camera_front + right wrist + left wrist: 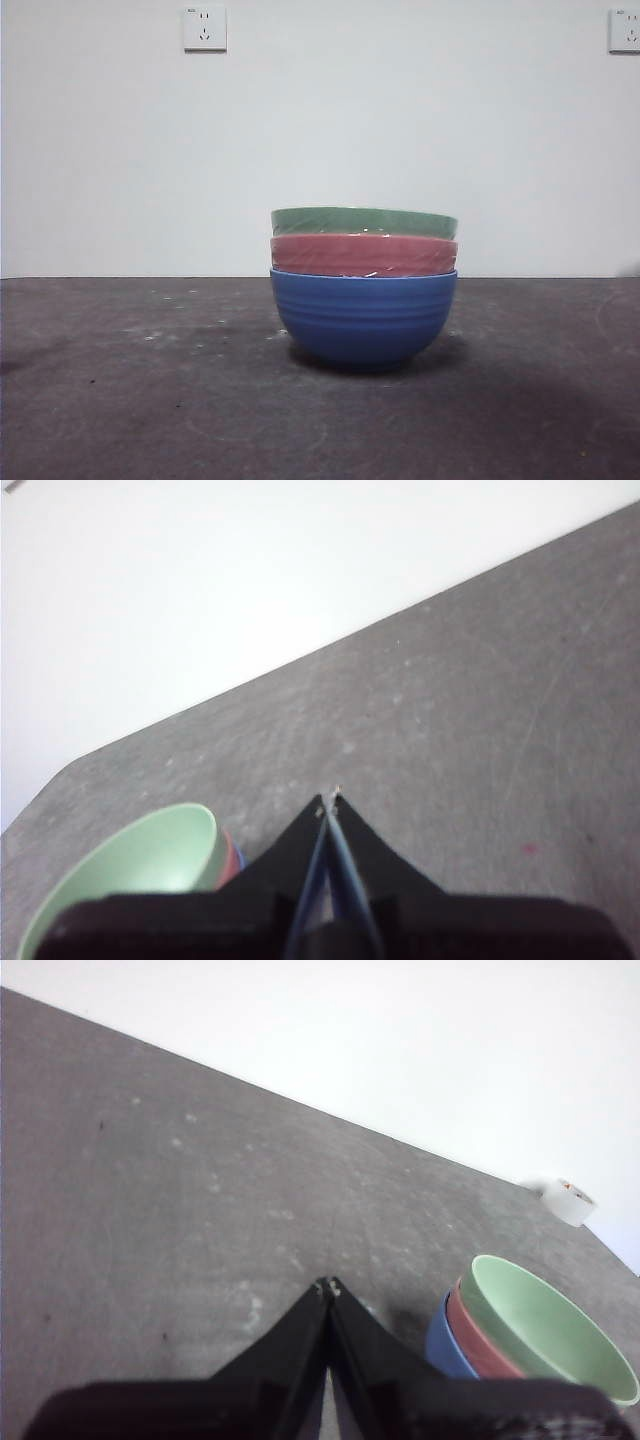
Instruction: Pick up the green bowl on the top,put the green bowl on the left,pick up the red bowl in the middle,put the red bowl on the right
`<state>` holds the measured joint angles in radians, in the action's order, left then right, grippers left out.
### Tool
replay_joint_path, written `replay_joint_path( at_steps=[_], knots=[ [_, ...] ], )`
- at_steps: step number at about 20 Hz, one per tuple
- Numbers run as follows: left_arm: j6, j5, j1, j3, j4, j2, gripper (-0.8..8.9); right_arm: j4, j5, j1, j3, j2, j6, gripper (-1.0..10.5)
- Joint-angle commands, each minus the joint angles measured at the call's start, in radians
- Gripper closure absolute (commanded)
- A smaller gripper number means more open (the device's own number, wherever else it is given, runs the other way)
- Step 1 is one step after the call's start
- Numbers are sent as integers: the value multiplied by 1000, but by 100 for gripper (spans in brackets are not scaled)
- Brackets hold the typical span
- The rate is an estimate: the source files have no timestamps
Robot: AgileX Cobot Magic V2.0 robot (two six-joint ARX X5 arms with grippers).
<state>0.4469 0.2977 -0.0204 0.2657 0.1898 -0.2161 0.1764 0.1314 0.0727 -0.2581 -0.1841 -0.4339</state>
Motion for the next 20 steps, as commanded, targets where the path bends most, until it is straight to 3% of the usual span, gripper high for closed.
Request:
replay_joint_path(
  at_steps=[1,13,20],
  knots=[
    [-84,30,2,76,2,-98,820,1,3,0,-79,-78,39,956],
    [-287,327,-6,398,72,-522,820,314,31,0,-483,-480,369,949],
    [-475,380,-59,566,287,-714,817,535,112,1,-658,-687,507,946]
  ],
)
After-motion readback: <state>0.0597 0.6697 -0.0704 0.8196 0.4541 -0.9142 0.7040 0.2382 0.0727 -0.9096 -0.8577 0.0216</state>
